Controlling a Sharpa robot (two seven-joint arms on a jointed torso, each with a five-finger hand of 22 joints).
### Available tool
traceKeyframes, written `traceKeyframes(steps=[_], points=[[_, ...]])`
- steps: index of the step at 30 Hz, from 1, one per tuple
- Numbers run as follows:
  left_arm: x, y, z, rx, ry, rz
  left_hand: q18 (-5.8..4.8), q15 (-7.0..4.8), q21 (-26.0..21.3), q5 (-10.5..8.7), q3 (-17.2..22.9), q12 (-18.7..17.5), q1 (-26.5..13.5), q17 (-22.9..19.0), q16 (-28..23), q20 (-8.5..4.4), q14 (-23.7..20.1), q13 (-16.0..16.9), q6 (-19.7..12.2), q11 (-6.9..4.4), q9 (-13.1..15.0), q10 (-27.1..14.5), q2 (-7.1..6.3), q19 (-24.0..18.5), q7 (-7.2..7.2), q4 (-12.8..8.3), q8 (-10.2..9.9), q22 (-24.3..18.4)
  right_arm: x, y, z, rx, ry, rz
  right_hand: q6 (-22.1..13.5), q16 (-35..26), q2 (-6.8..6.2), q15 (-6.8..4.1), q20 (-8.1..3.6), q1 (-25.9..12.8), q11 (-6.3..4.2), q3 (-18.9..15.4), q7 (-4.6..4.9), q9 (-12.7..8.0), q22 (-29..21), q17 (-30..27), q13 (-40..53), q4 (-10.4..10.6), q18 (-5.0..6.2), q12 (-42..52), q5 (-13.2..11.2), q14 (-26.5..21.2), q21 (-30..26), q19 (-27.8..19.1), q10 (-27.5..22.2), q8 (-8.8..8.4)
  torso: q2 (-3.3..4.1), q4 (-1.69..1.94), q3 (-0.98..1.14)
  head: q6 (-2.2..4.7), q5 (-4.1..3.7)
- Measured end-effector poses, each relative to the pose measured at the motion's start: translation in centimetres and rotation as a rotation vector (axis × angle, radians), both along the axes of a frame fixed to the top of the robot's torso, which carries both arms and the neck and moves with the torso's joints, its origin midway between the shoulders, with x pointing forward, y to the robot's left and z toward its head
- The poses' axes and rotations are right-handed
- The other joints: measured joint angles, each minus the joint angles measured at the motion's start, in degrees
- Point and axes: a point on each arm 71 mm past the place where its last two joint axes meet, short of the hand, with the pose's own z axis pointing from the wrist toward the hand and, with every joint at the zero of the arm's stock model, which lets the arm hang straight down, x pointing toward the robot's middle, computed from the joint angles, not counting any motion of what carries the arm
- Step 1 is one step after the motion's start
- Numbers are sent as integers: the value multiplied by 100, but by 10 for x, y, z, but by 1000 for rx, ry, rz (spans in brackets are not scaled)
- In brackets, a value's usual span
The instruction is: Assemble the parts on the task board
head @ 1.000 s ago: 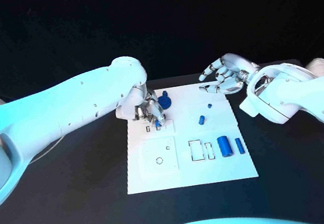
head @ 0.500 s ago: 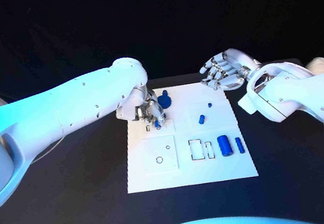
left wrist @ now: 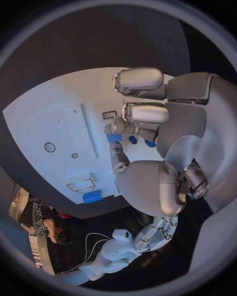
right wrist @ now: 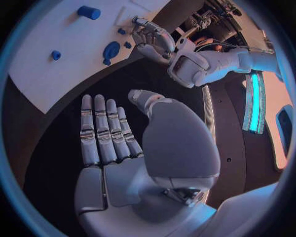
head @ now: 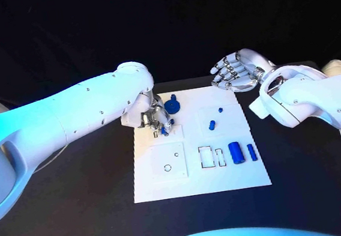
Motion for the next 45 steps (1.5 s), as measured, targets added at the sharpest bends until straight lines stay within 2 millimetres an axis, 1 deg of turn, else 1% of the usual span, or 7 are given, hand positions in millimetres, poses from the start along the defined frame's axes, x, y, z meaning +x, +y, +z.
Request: traceKeyframes(steps=[2, 9, 16, 17, 22, 31, 45], points=[[0, 0, -1, 0, 1, 0, 0, 0, 0, 0, 0, 0, 0, 0, 0, 0, 0, 0, 0, 0, 0, 0, 0, 0, 0, 0, 0, 0, 0, 0, 0, 7, 2, 0, 0, -90, 15, 31, 0, -15, 1, 6, 0, -26, -120, -84, -116, -6, 0, -36, 0, 31, 0, 0, 40, -8, 0, 1, 0, -4, -1], [0, 1, -2, 1, 6, 1, 0, -22, 0, 0, -31, 0, 1, 0, 27, 0, 22, -1, 18, 8, 5, 8, 0, 0, -18, -31, 0, 0, 0, 0, 0, 23, 6, 1, 0, -189, -8, 51, 0, -37, 0, -4, 0, -65, -286, -195, -273, -47, 0, -65, 0, 52, 0, 0, 41, -31, -1, 8, 0, -15, -7], [0, 1, -3, 0, 11, 3, 0, -22, 0, 28, -31, 21, 6, 0, 27, 0, 22, 6, 19, 9, 14, 8, 4, 0, -18, -31, 0, -1, 0, 0, 0, 30, 9, 1, 0, -250, -8, 51, 2, -37, 1, -12, 0, -83, -386, -255, -362, -103, -1, -86, 0, 52, 0, -1, 41, -31, -1, 3, 0, -20, -7], [0, 1, -3, 0, 11, 3, 0, -22, 0, 28, -31, 21, 6, 0, 27, 0, 22, 6, 19, 9, 15, 8, 4, 0, -18, -31, 0, -1, 1, 1, 0, 31, 9, 1, 0, -250, -8, 67, 20, -37, 1, -12, 0, -89, -402, -264, -375, -103, 0, -86, 0, 68, 0, -20, 41, -31, -1, 3, 1, -20, -6], [0, 1, -3, -1, 13, 6, 0, -22, 0, 29, -48, 21, 6, 0, 27, 0, 22, 6, 19, 9, 14, 8, 4, 0, -18, -48, 0, -1, 1, 1, -1, 33, 10, 2, 0, -250, -7, 72, 20, -37, 16, -12, 0, -89, -425, -274, -392, -103, -1, -86, 0, 73, 0, -19, 56, -53, 0, 0, 2, -19, -1], [0, 1, -3, -4, 14, 7, 0, -22, 11, 29, -48, 21, 6, 0, 27, 0, 22, 11, 18, 10, 14, 8, 4, 0, -18, -48, 0, -1, 0, 2, -3, 34, 14, 5, 0, -281, -7, 72, 20, -37, 16, 4, 0, -96, -452, -287, -413, -119, 0, -86, -1, 73, 0, -19, 56, -53, 2, 7, 6, -41, -3], [1, 0, -3, -2, 15, 6, 0, -22, 23, 62, -63, 21, 6, 0, 27, 0, 22, 14, 19, -2, 21, 39, 4, 0, -17, -63, 2, -1, 0, 2, -4, 35, 17, 6, 0, -303, -7, 72, 41, -37, 15, -11, 0, -107, -504, -316, -454, -134, -1, -86, 11, 73, 1, -39, 55, -53, 7, -3, 6, -72, -22]])
